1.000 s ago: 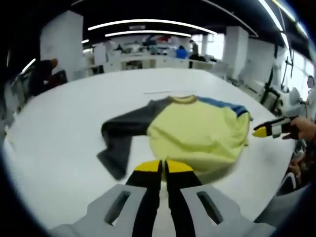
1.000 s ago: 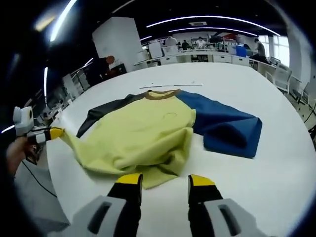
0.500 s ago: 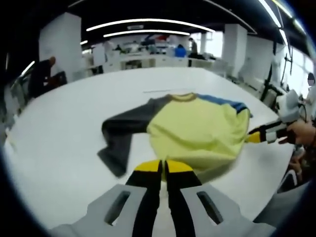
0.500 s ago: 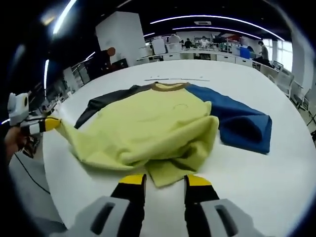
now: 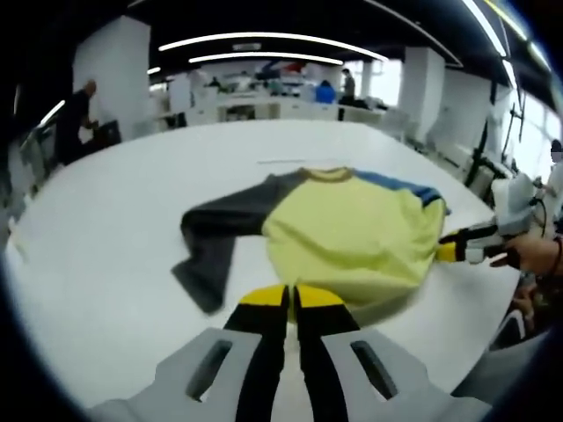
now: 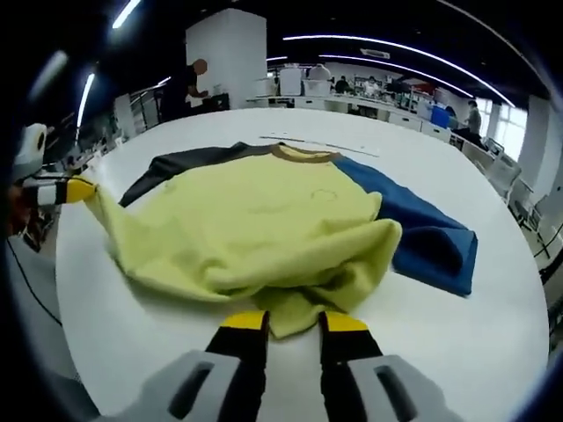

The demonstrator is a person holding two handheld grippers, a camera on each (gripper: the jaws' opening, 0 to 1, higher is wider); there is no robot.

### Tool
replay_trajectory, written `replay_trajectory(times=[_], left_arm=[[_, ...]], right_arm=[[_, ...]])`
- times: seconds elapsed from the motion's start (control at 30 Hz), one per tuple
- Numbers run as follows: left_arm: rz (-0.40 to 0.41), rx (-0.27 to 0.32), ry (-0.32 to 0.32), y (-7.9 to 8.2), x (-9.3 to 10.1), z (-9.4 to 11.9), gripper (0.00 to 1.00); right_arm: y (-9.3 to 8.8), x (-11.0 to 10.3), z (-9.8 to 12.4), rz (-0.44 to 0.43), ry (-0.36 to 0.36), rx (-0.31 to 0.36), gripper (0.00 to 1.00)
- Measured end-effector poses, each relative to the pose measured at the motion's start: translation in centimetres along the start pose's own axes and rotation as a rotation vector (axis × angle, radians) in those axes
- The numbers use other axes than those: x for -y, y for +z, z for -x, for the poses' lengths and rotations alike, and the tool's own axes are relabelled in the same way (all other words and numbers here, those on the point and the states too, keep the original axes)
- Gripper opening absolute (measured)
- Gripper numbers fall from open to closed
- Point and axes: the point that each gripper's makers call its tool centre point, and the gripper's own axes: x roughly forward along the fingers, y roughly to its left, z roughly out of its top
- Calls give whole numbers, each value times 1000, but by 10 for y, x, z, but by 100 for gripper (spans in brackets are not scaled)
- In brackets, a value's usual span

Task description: Fold the garment on the visible template until the final outline fits inside the template.

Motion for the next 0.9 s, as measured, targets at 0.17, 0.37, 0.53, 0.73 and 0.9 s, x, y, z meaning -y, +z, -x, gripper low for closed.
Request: replay_trajectory(times=[0.17, 0.37, 0.53, 0.73, 0.9], left_arm=[[3, -4, 0, -2, 0, -1, 0], [3, -2, 1, -2, -1, -2, 0], [-3, 7, -1, 0, -1, 0, 0], [-6, 16, -4, 4, -3, 5, 0], [-8, 8, -1, 4, -3, 9, 0]], right_arm=[[2, 4, -1, -24, -23, 11, 13], [3, 8, -3, -69, -37, 16, 4], [2, 9, 1, -138, 8, 19, 0], [2, 10, 21, -133, 52, 23, 0], [2, 9, 42, -122, 93, 36, 0]])
